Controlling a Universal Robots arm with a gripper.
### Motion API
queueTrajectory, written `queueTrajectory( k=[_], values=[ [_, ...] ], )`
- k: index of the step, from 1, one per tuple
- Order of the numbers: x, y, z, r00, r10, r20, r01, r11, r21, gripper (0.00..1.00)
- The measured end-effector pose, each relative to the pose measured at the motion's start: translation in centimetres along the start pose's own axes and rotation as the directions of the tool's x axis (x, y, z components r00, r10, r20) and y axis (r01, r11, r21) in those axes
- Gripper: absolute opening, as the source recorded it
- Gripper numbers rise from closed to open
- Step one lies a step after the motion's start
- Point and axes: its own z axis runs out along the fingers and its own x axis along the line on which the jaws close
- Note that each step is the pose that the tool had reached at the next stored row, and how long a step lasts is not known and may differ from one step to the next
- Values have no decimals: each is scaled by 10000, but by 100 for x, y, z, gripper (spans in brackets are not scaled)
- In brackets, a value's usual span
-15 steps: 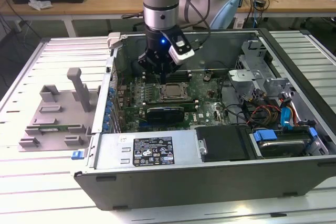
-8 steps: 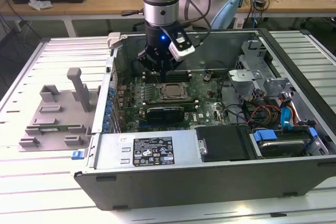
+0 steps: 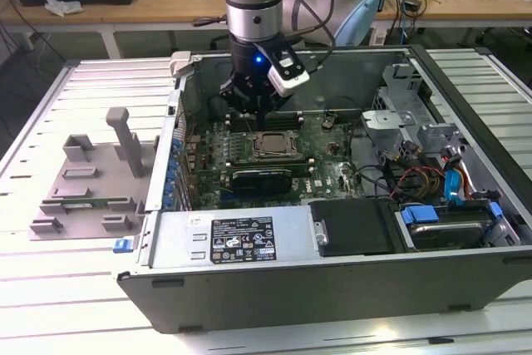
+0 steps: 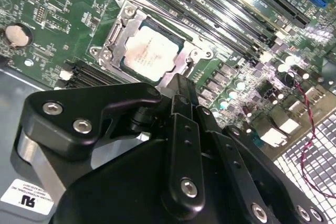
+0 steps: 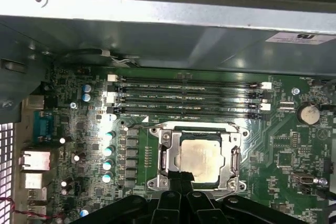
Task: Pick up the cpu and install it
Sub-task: 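Close the cpu cover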
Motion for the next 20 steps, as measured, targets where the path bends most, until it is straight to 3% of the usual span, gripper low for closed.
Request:
queueTrajectory(
  k=[4, 9, 15, 20],
  values=[
    [-13, -4, 0, 10000, -1, -1, 1, 10000, 3, 11],
    [-96, -23, 5, 10000, 1, -1, -1, 10000, 2, 11],
    [-305, -44, 13, 10000, 1, -1, -1, 10000, 2, 11],
    [-320, -44, 14, 10000, -1, -1, 1, 10000, 2, 11]
  ],
)
